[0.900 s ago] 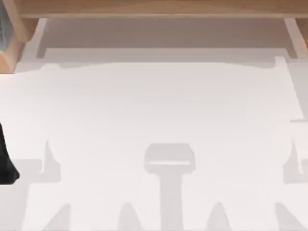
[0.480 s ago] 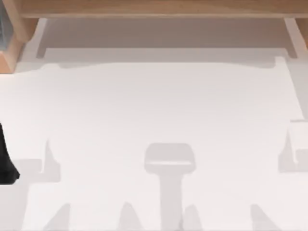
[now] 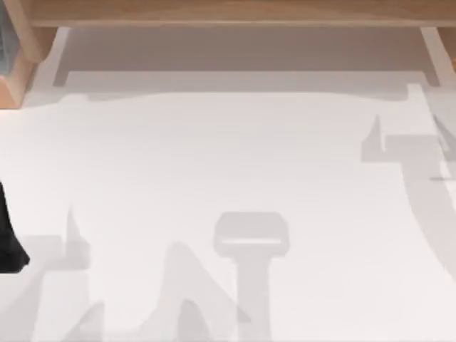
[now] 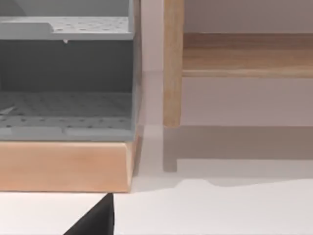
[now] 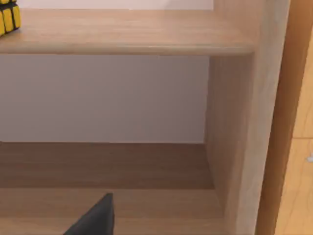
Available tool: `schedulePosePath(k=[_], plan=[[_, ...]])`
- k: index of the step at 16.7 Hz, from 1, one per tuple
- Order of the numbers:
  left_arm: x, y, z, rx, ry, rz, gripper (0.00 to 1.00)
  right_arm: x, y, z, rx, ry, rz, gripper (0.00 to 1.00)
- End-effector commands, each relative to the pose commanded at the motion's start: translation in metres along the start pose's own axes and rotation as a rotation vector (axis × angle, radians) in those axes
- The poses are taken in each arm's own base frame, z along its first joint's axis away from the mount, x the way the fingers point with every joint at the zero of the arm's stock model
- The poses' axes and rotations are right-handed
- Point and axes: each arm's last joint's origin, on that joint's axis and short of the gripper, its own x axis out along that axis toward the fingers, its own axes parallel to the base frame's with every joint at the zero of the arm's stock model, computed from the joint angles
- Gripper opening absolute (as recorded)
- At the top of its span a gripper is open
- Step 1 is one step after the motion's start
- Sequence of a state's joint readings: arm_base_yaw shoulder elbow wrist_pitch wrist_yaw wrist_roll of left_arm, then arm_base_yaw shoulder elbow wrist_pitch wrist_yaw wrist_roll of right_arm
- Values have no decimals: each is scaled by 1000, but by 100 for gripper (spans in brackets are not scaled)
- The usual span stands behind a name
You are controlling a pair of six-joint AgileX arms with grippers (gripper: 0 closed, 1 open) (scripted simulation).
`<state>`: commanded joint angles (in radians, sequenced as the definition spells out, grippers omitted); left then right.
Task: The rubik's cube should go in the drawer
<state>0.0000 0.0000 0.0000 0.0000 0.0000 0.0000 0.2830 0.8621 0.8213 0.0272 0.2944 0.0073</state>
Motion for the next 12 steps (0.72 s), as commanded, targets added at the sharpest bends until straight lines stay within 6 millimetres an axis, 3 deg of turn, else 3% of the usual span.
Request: schedulePosePath(k=[3, 5, 8, 12], plan=[[0, 0, 0, 0, 0, 0, 100, 59, 42, 38, -4, 6, -4, 100], [0, 0, 0, 0, 0, 0, 100, 99, 76, 51, -7, 10, -5, 100], [0, 0, 0, 0, 0, 0, 100, 146, 130, 52, -8, 12, -5, 100], [0, 0, 0, 0, 0, 0, 100, 179, 183, 45, 1, -2, -4, 100]])
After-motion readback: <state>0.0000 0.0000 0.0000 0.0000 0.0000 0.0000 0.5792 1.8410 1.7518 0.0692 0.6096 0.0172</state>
